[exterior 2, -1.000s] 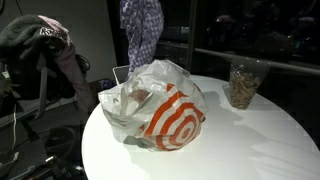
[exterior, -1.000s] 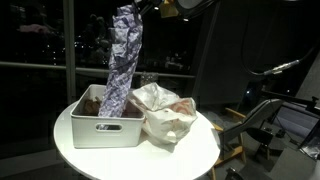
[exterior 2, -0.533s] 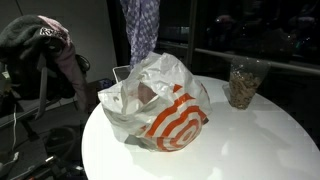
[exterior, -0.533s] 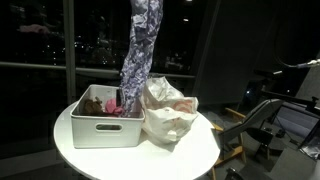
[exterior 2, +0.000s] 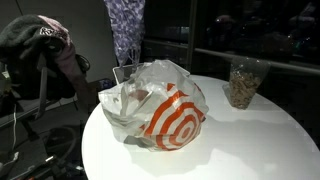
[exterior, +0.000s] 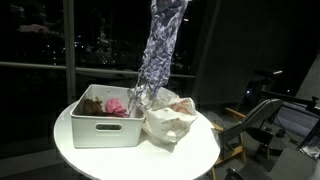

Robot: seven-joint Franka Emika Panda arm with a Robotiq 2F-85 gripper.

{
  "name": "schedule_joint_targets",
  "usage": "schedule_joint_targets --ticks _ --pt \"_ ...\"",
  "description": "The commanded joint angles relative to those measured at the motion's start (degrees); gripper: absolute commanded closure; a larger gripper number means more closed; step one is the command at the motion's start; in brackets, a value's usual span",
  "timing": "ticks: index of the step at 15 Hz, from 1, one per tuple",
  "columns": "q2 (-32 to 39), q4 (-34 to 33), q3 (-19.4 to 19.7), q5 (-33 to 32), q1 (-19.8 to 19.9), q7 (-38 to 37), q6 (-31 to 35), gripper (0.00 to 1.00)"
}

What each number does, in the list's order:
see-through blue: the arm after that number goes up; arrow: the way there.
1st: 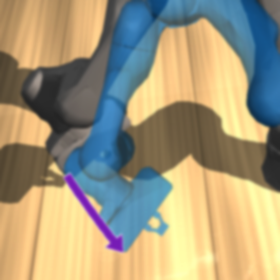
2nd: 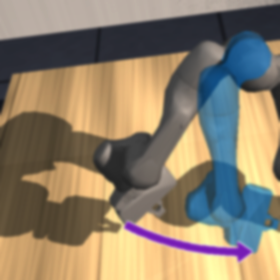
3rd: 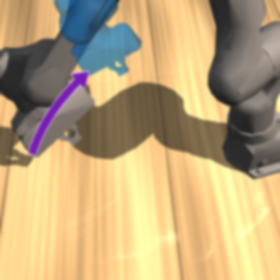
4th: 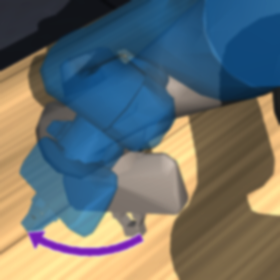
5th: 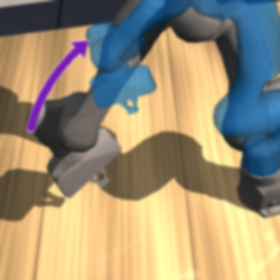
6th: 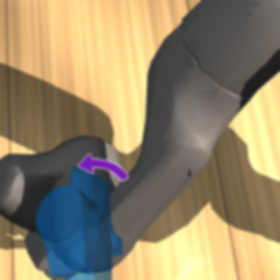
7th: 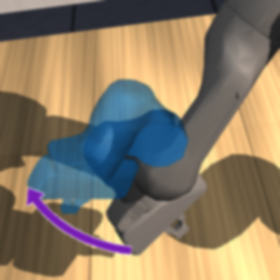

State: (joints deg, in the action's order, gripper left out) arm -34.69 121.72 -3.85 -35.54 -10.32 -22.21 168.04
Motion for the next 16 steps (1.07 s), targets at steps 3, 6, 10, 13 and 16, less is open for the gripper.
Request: schedule_joint_targets --ticks 3,6,10,13,16 --pt "-7.31 4.02 -4.92 10.42 10.65 2.24 2.07 0.93" --pt "-9.19 7.14 -6.07 14.80 15.75 4.08 2.55 0.94" --pt "-12.06 11.83 -6.09 19.17 19.99 5.01 4.32 0.94" --pt "-14.92 14.23 -6.45 21.80 22.40 5.32 3.60 0.94" --pt "-16.53 18.38 -6.70 23.26 21.98 6.94 5.80 0.94"
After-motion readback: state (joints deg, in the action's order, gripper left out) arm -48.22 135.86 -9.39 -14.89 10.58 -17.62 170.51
